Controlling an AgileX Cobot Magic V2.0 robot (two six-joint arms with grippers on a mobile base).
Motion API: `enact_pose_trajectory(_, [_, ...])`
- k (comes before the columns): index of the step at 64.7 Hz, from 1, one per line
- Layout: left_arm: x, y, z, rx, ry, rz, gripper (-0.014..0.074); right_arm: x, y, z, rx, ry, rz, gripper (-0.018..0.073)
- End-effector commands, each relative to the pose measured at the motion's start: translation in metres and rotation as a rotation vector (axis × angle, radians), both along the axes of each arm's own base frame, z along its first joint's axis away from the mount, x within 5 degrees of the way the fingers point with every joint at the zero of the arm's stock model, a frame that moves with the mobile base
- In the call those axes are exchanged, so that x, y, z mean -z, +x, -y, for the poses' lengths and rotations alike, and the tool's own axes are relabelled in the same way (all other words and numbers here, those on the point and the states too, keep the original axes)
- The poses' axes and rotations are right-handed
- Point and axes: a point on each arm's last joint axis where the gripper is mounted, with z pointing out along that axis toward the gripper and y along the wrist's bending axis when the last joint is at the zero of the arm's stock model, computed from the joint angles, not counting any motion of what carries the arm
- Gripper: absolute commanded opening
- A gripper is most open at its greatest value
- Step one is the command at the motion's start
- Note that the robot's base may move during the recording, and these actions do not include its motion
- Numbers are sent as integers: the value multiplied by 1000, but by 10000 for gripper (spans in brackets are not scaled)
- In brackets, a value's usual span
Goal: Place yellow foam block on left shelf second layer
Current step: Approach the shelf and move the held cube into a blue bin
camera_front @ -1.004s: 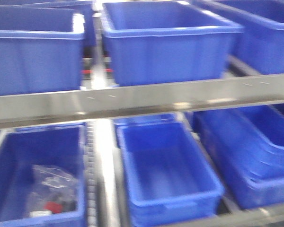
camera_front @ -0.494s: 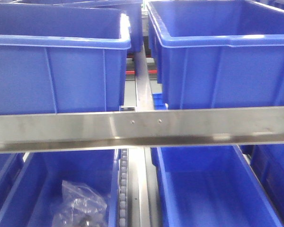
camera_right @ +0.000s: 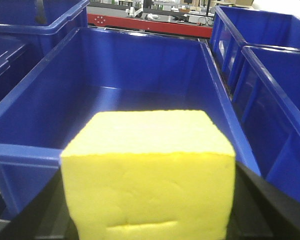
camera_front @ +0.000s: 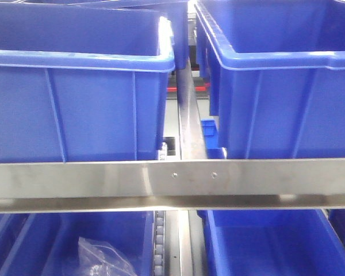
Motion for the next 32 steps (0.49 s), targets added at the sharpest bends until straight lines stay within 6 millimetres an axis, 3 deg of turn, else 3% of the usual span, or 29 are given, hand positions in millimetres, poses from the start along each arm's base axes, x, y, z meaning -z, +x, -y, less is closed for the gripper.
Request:
enact_pose_trajectory(1, [-2,-1,1,19,-8,81,136,-17,0,0,3,-11,111,463])
enact_pose_trajectory(32, [-2,-1,1,19,-8,81,136,-17,0,0,3,-11,111,463])
